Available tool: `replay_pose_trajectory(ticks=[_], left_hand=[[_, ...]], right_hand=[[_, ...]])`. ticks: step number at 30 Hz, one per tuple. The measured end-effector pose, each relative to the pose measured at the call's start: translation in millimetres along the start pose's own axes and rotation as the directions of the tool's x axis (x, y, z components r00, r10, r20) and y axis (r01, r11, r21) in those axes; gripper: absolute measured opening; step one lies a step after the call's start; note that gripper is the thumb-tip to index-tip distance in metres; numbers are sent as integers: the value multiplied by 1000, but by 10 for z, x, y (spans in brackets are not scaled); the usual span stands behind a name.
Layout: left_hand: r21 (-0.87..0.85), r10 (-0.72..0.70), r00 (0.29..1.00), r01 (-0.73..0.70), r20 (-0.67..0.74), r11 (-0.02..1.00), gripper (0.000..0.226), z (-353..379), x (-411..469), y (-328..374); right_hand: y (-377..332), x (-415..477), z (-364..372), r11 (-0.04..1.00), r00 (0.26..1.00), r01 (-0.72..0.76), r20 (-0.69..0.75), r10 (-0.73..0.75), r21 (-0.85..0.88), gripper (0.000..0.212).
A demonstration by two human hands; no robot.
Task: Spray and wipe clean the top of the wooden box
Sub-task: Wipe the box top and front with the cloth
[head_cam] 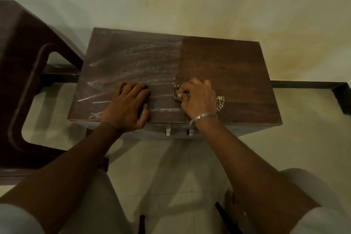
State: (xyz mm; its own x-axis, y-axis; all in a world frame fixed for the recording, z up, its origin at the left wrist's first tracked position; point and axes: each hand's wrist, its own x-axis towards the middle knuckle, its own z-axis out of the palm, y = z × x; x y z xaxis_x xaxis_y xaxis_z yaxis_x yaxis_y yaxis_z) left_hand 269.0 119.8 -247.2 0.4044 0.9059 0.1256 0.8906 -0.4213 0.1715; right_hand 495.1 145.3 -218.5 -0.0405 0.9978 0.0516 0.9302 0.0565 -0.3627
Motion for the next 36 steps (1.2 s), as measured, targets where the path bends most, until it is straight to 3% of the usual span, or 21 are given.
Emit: replay_pose_trajectory(ticks=[5, 12, 22, 28, 36], left_hand=[[18, 14, 1000, -14, -4, 1000, 50, -4, -5, -1], [35, 38, 998, -36, -43, 999, 52, 15, -3, -17], [6, 47, 998, -47, -39, 999, 55, 17, 3, -32], [-13, 64, 993, -66, -95, 998, 48, 12, -61, -108], [62, 73, 996, -76, 46, 995, 55, -136, -255, -555]], right_hand=[[-38, 135, 21, 999, 1000, -30, -10, 30, 20, 8], [6, -473, 49, 994, 994, 111, -16, -111, -3, 12], [-142, -163, 12, 1000, 1000, 6, 3, -6, 2, 9], [-22, -611, 81, 991, 990, 132, -46, -132, 2, 10], [-189, -259, 63, 999, 999, 40, 8, -40, 0, 11]])
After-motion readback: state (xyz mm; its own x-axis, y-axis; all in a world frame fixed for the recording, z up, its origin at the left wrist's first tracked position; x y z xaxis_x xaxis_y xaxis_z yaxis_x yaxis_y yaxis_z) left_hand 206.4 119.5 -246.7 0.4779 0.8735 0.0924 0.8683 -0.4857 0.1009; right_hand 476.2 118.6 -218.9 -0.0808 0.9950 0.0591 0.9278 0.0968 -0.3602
